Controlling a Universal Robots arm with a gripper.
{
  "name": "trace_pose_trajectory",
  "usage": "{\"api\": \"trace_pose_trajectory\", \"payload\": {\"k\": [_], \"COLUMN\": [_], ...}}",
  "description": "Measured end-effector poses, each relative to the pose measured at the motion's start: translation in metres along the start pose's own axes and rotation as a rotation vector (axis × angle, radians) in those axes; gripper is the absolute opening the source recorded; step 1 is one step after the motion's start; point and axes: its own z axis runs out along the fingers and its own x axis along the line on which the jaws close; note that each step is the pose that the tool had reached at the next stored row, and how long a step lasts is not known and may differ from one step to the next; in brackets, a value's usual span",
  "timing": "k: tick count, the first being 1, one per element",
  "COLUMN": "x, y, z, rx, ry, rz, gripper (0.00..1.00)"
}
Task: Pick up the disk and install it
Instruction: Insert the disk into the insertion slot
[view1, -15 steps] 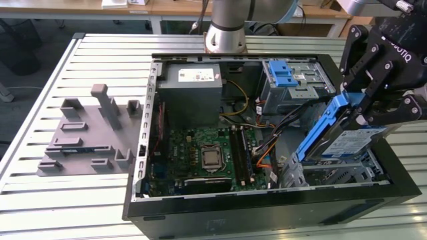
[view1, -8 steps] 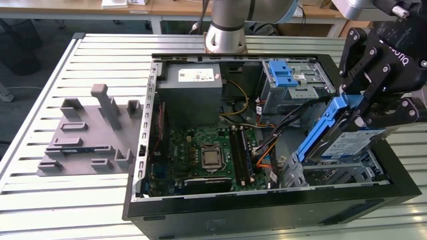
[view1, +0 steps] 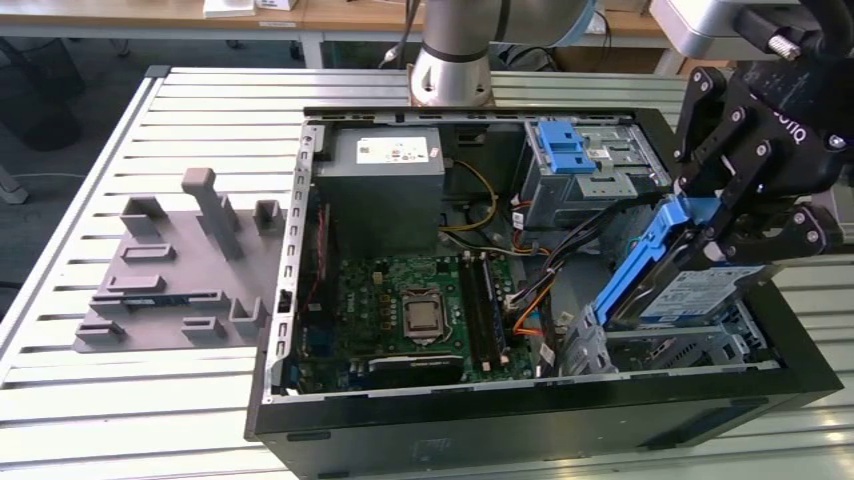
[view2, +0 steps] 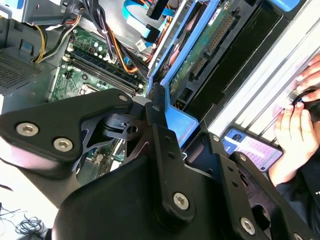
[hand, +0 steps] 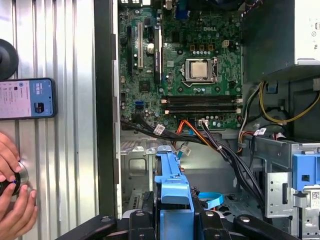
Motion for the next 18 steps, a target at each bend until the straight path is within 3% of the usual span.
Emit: {"api": "trace_pose_trajectory", "payload": {"k": [18], "x": [0.0007], "y": [-0.0002], "z": [0.0159], "rx": [0.0000], "ry": [0.0000], "rz": [0.000], "gripper": [0.36]}}
